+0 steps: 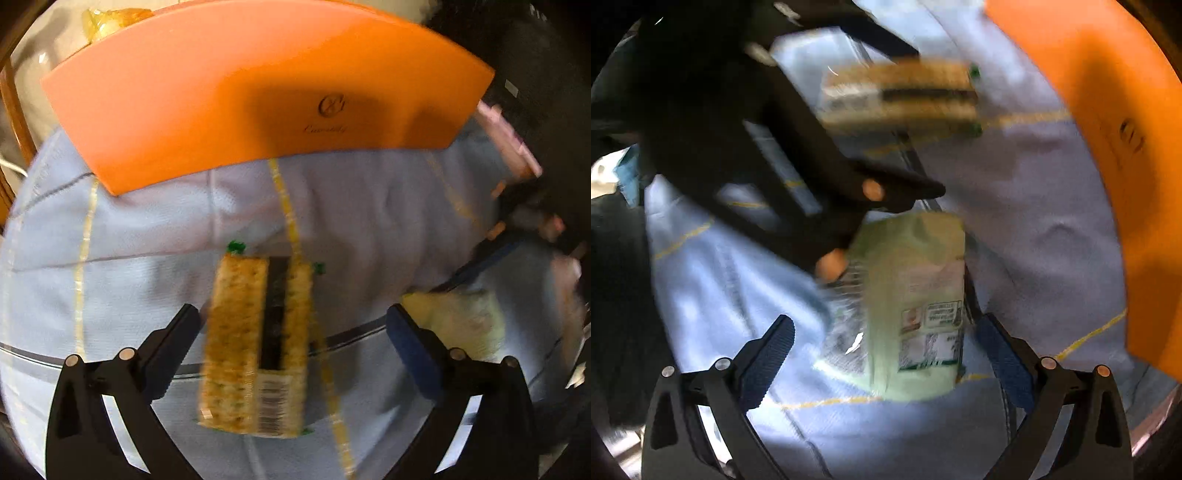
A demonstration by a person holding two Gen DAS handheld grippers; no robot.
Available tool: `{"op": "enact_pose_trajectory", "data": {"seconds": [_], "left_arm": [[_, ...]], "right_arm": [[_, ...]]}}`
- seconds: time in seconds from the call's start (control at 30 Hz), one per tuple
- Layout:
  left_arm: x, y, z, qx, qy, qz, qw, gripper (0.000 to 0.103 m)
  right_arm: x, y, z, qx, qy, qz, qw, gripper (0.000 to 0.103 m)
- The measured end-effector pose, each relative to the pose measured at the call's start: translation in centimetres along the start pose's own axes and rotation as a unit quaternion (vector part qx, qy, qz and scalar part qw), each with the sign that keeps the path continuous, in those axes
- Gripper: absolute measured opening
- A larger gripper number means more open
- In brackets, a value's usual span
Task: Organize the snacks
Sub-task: 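Carry cracker pack and green bag over the orange box with both tools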
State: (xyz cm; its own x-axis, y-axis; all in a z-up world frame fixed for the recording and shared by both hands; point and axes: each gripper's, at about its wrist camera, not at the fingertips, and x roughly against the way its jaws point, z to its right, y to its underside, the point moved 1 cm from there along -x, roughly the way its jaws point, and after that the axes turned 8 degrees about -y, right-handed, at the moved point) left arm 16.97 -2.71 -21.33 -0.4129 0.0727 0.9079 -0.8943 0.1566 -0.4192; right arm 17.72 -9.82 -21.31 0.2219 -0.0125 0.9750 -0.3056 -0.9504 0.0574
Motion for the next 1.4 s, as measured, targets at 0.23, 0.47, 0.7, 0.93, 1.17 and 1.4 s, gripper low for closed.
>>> {"op": "enact_pose_trajectory", "data": {"seconds": [0.23, 0.47, 0.7, 0.93, 1.17, 1.4], "left_arm": [[0.0, -0.2, 1.6, -0.040, -0.038, 0.016, 0.9984, 0.046], [1.2, 0.7, 0.0, -0.028, -0.018, 0.026, 0.9991, 0.046], [3.3, -0.3, -2.1, -0.012, -0.018, 0.031, 0.9993, 0.046], [8.7, -4.4, -5.8, 0.023, 0.016, 0.033, 0.9991, 0.046], [12.4, -13.9, -7.0, -0.007, -0.023, 0.020, 0.9995, 0.046], [10.5, -23.1, -7.3, -0.004, -0.039, -0.056, 0.9977, 0.046]], "right_arm": [[1.3, -0.2, -2.1, -0.035, 0.065, 0.010, 0.997, 0.036], [1.2, -1.9, -5.0, -0.025, 0.080, -0.007, 0.996, 0.032], [5.0, -1.3, -3.6, -0.158, 0.077, 0.033, 0.984, 0.032], [13.5, 1.6, 1.9, -0.472, -0.009, 0.215, 0.855, 0.032], [20.8, 4.8, 5.7, -0.537, 0.024, 0.254, 0.804, 0.032], [24.4, 3.1, 13.1, -0.574, 0.039, 0.229, 0.785, 0.033]]}}
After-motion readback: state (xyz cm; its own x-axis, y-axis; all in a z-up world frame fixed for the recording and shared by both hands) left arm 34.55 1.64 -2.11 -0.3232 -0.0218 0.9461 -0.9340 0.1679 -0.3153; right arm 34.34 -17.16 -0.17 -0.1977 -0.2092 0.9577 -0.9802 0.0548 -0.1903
